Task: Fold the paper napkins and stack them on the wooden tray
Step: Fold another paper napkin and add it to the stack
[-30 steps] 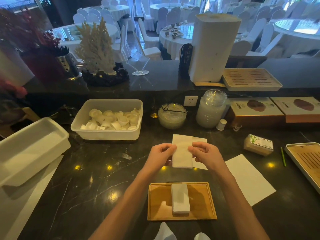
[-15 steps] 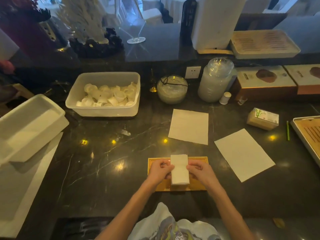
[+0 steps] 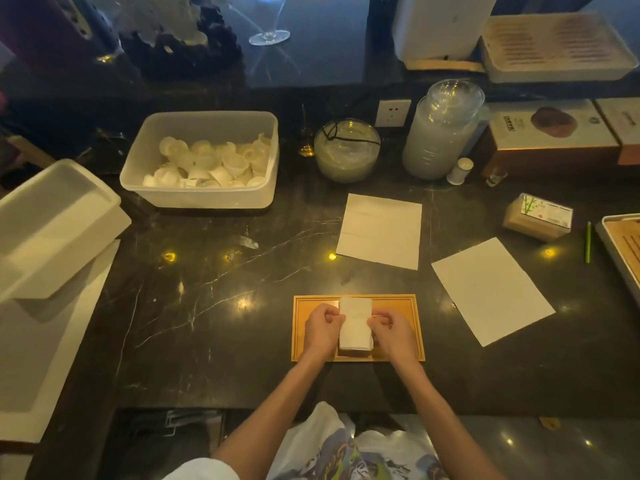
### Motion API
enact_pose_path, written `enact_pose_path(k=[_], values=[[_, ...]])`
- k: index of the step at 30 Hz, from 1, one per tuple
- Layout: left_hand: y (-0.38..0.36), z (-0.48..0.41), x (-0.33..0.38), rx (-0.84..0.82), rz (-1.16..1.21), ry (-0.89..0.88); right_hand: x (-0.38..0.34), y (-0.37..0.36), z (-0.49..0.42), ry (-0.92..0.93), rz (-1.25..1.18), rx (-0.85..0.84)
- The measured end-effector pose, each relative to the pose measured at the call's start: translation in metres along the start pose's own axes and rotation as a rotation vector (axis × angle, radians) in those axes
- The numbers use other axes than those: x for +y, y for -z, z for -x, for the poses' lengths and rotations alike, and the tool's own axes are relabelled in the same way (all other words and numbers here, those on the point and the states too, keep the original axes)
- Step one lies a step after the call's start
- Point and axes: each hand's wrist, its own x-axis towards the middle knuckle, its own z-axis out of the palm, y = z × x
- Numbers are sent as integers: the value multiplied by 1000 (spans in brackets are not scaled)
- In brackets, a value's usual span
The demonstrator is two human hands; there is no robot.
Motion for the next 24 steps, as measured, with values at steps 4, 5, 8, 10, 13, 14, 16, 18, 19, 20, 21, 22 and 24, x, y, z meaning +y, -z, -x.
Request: enact_pose_path(k=[4,5,8,10,13,14,16,18,19,20,21,22,24], values=[[1,0,-3,38,-6,18,2,-1,6,39,-38,55],[2,1,-3,50,-2,21,2,0,8,39,-58,50],[7,8,-3,-2,12,41,0,5,15,8,-127,-64],[6,16,-6,-105,57,53,-1,5,24,-7,-198,-188],[-1,29,-10,-261,107,30,3,0,37,-35,-283,-274],[-3,32,-10,-289,121,27,4,-2,40,-43,-299,-285],[-7,37,-10,-319,143,18,7,-6,44,-53,-340,-305],[-9,39,-9,-335,151,3,9,-9,48,-45,-354,-331],[-10,40,-9,-344,158,2,10,-10,49,-40,-347,-339],[-10,41,-8,-357,162,0,10,-10,50,-38,-338,-346],[-10,41,-7,-376,160,-5,9,-11,50,-36,-328,-353],[-9,41,-6,-396,157,-11,8,-10,50,-35,-315,-360],[-9,40,-6,-426,157,-11,6,-8,49,-33,-289,-375]])
